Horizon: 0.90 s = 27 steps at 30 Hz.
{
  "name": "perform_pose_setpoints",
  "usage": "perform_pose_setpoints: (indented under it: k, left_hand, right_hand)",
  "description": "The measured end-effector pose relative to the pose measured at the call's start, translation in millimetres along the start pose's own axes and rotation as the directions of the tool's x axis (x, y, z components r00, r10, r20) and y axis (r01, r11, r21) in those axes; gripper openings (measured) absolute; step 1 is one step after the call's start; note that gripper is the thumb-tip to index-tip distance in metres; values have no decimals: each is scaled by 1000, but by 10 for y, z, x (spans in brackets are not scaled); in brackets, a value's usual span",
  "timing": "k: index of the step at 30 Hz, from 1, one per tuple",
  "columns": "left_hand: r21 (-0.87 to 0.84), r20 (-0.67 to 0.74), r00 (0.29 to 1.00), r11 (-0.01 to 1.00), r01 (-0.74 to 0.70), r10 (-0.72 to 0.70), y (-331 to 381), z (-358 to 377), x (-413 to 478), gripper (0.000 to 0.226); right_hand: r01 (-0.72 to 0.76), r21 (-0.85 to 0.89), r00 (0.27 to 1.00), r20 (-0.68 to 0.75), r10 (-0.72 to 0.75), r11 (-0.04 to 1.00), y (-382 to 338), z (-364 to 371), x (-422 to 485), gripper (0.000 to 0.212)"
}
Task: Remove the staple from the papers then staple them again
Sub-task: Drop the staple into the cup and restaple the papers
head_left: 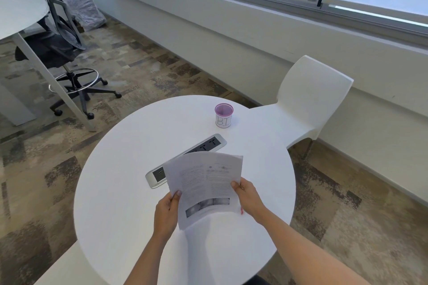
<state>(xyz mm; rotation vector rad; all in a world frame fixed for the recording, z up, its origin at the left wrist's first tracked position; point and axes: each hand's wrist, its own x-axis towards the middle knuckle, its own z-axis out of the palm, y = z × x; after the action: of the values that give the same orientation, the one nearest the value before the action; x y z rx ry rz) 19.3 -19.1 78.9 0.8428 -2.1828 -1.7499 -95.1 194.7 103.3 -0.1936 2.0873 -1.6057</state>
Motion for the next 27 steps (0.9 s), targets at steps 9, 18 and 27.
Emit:
perform_pose_setpoints:
  k: [9, 18, 27]
  left_hand:
    - [-33, -14, 1000, 999, 3, -3, 145, -74, 166, 22]
    - [-105, -27, 999, 994, 16, -19, 315, -76, 206, 22]
    - [-102, -74, 997, 995, 21, -28, 461, -149, 295, 23]
  right_hand:
    - [-38, 120, 998, -41, 43, 992, -4, -52, 144, 18]
    - [-143, 84, 990, 6, 143, 986, 14, -73, 292, 18]
    - [-50, -676, 999, -38, 33, 735, 440, -414, 417, 37]
